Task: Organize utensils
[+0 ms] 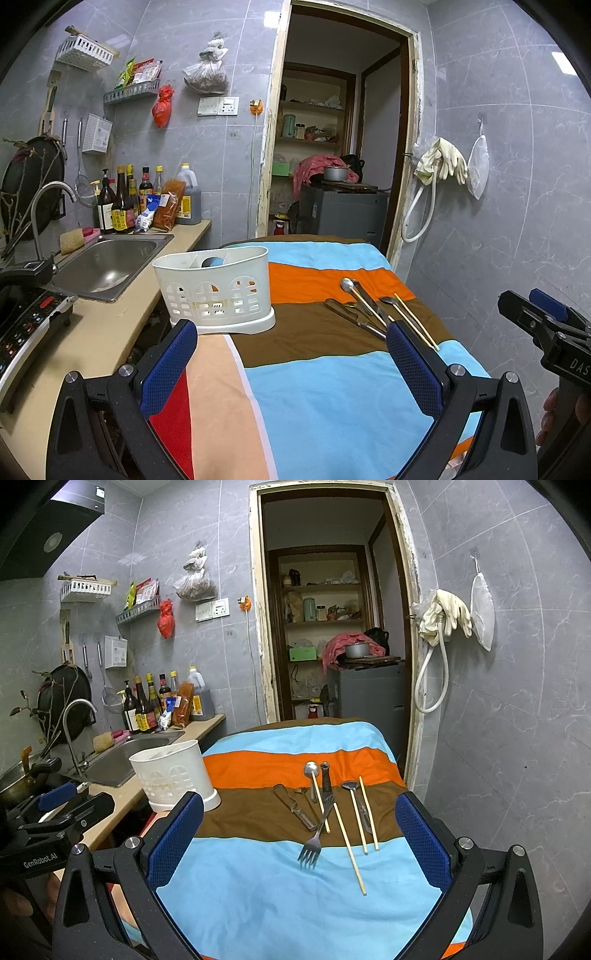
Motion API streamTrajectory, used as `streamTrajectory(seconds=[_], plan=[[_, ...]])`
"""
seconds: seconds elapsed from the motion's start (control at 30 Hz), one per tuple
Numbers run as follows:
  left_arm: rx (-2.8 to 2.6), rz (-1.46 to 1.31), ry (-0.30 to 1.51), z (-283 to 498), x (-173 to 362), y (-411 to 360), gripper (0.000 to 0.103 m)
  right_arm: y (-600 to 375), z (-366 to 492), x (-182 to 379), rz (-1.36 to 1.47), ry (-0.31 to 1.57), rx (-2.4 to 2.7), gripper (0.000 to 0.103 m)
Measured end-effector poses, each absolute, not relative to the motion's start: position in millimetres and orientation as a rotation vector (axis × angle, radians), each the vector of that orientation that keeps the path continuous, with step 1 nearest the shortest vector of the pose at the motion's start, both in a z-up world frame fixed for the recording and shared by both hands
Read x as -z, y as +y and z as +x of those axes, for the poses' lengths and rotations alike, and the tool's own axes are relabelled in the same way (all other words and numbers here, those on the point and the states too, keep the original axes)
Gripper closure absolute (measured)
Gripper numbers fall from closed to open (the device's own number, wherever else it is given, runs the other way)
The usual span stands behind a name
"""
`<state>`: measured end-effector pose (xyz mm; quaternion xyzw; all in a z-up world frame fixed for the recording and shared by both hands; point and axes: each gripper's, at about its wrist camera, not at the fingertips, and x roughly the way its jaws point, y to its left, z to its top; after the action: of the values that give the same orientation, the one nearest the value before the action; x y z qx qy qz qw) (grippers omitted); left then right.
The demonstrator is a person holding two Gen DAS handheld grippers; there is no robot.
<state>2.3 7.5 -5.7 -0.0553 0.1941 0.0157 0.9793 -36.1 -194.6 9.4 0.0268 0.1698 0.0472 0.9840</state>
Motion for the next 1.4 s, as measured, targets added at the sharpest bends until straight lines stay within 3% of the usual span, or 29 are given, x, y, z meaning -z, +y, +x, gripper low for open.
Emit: streamTrajectory(seconds=[0.73,1.07,1.4], plan=[[-0.025,-0.114,0.406,4,15,6,0.000,-184,-33,0,0.048,0.356,-0.088,0.001],[-0.008,-0.093,0.382,40,3,1,0.000,-193,-5,-7,0.045,0.356,-0.108,0.001],[-0.026,-0.137,0.480,120,19,-26,0.000,-234,74,-9,-0.034,0.414,-0.059,0.001]])
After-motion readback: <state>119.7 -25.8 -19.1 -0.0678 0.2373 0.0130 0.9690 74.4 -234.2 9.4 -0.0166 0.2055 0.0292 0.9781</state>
